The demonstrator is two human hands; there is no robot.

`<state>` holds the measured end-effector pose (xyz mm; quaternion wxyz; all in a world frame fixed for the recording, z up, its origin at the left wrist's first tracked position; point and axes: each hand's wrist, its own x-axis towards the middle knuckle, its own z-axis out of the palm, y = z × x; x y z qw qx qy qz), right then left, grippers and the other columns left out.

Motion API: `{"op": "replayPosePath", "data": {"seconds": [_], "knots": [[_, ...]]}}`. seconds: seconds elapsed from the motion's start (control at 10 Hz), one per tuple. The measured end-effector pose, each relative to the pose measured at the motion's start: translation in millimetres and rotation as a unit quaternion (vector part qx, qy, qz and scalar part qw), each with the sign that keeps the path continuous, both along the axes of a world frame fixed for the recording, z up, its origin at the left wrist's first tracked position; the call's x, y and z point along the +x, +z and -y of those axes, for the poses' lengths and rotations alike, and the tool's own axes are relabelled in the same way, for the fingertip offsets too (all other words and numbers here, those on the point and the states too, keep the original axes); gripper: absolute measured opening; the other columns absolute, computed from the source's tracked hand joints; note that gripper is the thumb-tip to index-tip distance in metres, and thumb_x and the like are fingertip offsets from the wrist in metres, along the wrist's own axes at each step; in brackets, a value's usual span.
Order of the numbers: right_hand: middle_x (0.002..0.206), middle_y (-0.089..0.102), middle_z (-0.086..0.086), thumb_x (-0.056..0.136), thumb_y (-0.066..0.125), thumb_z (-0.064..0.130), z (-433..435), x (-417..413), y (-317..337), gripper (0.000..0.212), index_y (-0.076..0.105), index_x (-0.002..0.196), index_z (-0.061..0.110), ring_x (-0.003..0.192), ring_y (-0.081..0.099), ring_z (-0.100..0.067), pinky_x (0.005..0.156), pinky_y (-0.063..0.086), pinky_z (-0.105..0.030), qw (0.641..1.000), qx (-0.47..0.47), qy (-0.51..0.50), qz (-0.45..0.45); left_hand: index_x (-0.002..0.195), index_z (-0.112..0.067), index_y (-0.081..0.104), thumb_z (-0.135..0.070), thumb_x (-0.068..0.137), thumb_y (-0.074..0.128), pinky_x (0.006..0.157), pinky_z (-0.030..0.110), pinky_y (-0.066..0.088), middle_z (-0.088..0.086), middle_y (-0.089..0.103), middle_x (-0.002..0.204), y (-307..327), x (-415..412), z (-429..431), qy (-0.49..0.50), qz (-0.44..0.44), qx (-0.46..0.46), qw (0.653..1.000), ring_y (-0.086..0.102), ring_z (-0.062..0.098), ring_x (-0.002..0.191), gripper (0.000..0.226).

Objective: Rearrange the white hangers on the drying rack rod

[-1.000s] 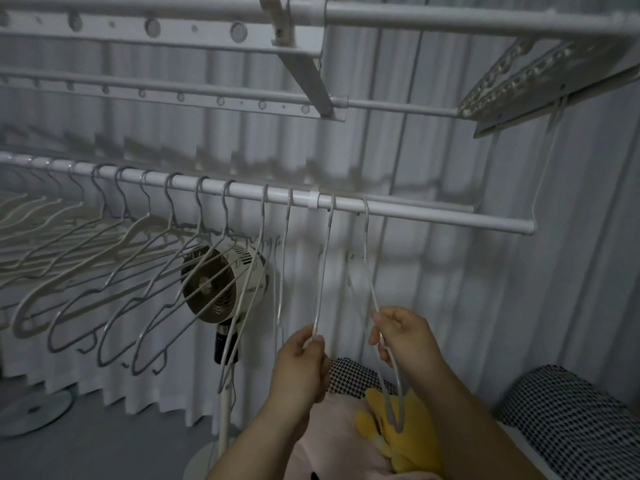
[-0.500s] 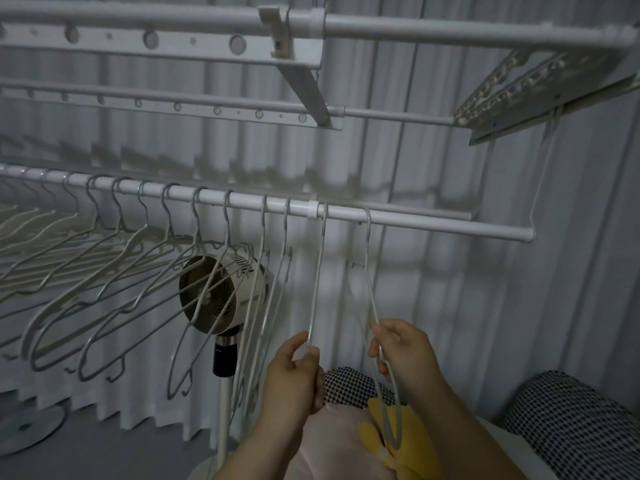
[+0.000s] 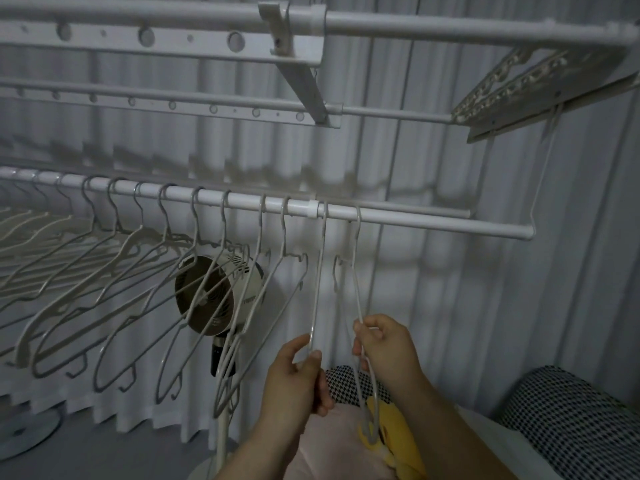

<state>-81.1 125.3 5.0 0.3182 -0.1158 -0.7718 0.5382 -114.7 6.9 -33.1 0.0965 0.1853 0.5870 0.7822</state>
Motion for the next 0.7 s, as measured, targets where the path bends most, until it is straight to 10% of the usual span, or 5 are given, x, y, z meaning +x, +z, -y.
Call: {"op": "replayPosePath", "data": {"seconds": [0.5, 0.7], "knots": [[0.064, 0.06, -0.003, 0.092, 0.048, 0.017, 1.9, 5.1, -1.9, 0.023, 0.054, 0.07, 0.016, 0.035, 0.053, -0.003, 0.036, 0.043, -0.013, 0.999, -0.04, 0.003, 0.009, 0.093, -0.028, 0.054, -0.026, 0.09, 0.049, 0.037, 0.018, 0.042, -0.002, 0.065, 0.049, -1.7, -2.7, 14.0, 0.009, 0.012, -0.022, 1.0, 0.057, 0.007, 0.041, 0.005], [0.075, 0.06, -0.004, 0.091, 0.048, 0.008, 3.4, 13.9, -16.9, 0.024, 0.054, 0.071, 0.02, 0.073, 0.056, -0.02, 0.064, 0.04, -0.027, 0.99, 0.0, -0.122, -0.071, 0.128, -0.02, 0.049, -0.028, 0.092, 0.047, 0.102, 0.032, 0.04, 0.004, 0.056, 0.125, -13.8, 11.8, 47.5, 0.09, -0.029, -0.094, 0.991, 0.052, 0.015, 0.109, 0.037]]}}
